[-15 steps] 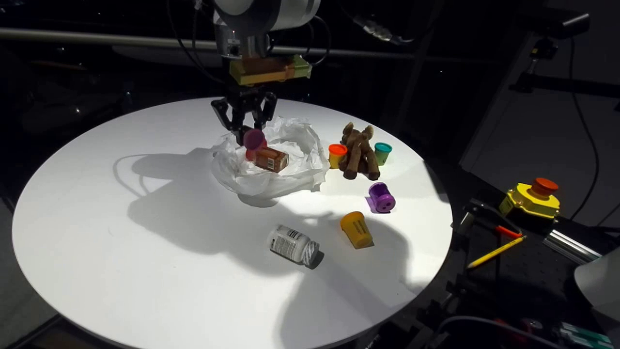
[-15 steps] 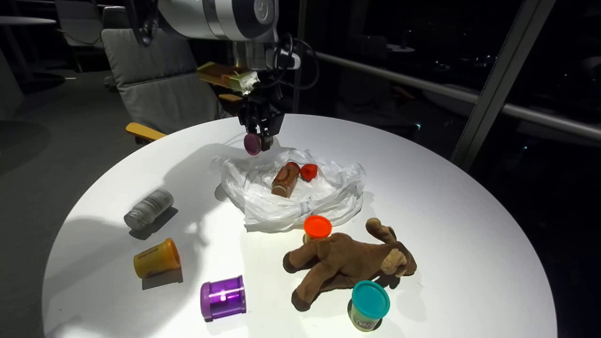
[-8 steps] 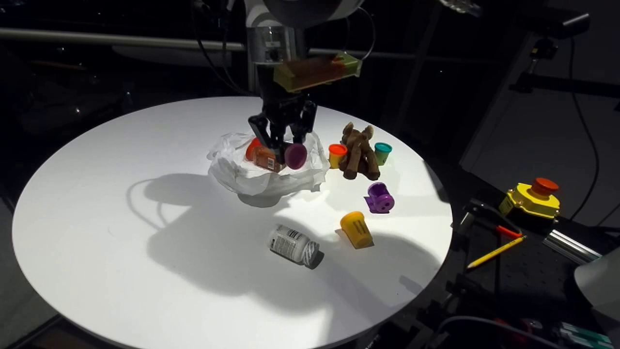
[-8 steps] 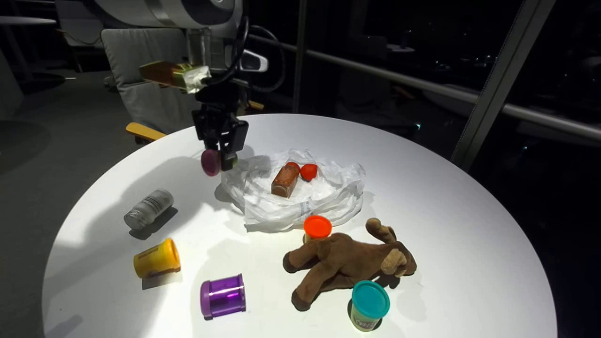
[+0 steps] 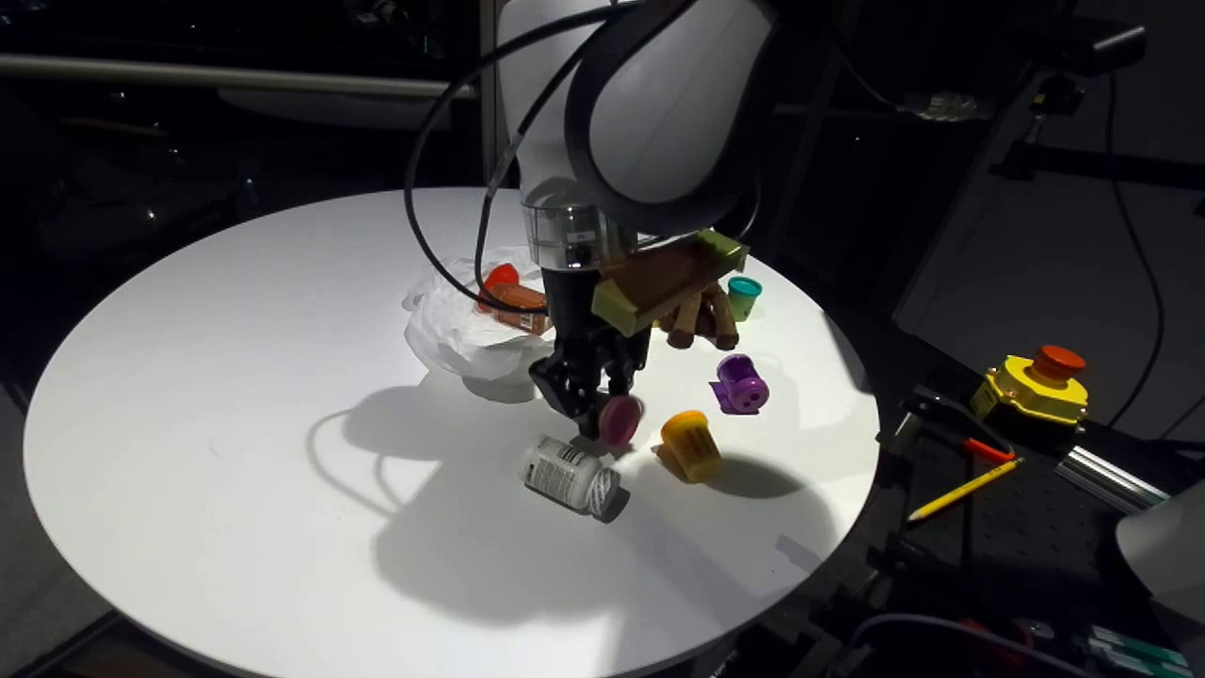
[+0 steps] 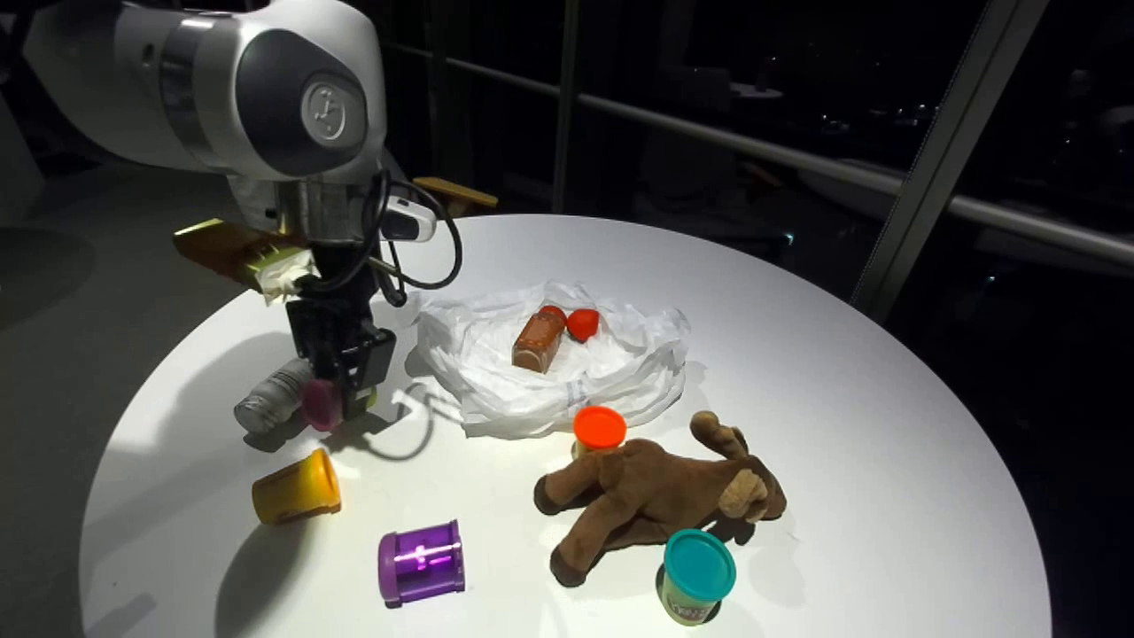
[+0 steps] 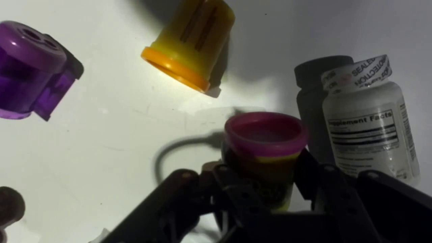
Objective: Remove the things from the plastic and put them on the table
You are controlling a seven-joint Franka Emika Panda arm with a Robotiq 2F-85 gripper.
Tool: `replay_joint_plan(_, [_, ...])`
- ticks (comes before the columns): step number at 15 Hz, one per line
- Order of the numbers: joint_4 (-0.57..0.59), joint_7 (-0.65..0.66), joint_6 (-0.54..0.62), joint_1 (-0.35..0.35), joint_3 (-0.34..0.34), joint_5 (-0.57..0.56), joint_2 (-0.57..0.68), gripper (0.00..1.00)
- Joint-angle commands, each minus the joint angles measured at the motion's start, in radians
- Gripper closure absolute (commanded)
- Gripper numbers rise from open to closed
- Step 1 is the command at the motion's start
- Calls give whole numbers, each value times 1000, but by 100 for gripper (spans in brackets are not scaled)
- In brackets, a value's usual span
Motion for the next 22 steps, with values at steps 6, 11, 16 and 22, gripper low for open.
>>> replay_joint_plan(6, [-5,43,20,87,-45,-49,-61,1])
replay_joint_plan(11, [152,37,-65,76,-100,-165,-56,0])
replay_joint_plan(16, [349,33,-112,44,-143,-240,89,0])
replay_joint_plan(22, [566,-17,-190,3,-175,-240,246,0])
